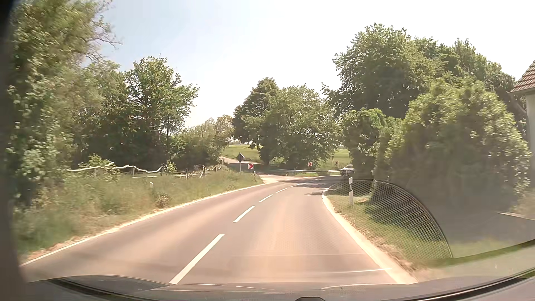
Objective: Follow the waypoints while adhering to traffic rules and regulations
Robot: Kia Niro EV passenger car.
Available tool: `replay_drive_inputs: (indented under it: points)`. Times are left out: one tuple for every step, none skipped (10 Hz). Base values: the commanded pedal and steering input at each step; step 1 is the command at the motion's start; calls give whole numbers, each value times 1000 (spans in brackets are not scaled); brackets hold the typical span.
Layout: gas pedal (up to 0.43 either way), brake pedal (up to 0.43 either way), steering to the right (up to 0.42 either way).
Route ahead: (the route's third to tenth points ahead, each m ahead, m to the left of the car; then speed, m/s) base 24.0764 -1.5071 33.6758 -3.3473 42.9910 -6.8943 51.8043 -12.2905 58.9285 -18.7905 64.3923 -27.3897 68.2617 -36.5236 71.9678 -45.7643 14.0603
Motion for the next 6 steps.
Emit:
replay_drive_inputs:
  points:
    - [0, 201, 12]
    - [0, 201, 14]
    - [0, 201, 15]
    - [0, 207, 16]
    - [0, 207, 18]
    - [0, 207, 20]
